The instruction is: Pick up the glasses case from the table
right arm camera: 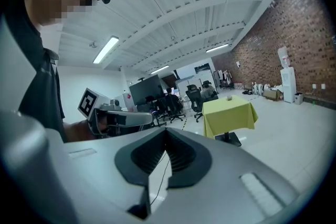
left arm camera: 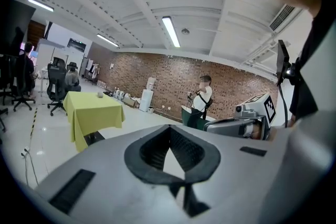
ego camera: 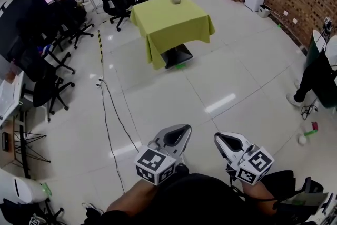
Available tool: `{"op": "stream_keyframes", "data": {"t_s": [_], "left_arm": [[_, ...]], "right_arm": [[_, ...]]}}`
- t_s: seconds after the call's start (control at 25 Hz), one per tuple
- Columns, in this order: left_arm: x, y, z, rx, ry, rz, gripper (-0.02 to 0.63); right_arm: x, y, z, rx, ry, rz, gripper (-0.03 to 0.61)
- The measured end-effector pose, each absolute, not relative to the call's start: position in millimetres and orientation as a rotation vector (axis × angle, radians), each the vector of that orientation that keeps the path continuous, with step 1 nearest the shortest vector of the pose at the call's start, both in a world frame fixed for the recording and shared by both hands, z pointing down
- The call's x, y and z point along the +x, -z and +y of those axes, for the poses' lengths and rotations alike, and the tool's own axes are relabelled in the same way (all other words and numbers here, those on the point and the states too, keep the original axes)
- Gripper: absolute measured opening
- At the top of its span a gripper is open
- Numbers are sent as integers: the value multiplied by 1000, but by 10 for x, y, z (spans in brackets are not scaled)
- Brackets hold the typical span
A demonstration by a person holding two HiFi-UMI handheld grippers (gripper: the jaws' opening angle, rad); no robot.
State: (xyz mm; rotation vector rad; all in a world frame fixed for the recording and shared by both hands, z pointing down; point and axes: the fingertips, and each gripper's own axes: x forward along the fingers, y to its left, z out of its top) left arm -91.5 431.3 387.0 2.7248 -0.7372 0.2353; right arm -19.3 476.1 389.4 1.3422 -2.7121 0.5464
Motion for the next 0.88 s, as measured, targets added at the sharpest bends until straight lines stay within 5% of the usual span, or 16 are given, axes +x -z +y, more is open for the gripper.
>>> {"op": "stream_keyframes", "data": {"t_s": [0.88], "left_arm": [[-1025,-3835,2680,2739,-147,-679,3]], "right_arm": [[-246,-3747,3154,1428,-501,-2695,2]]}}
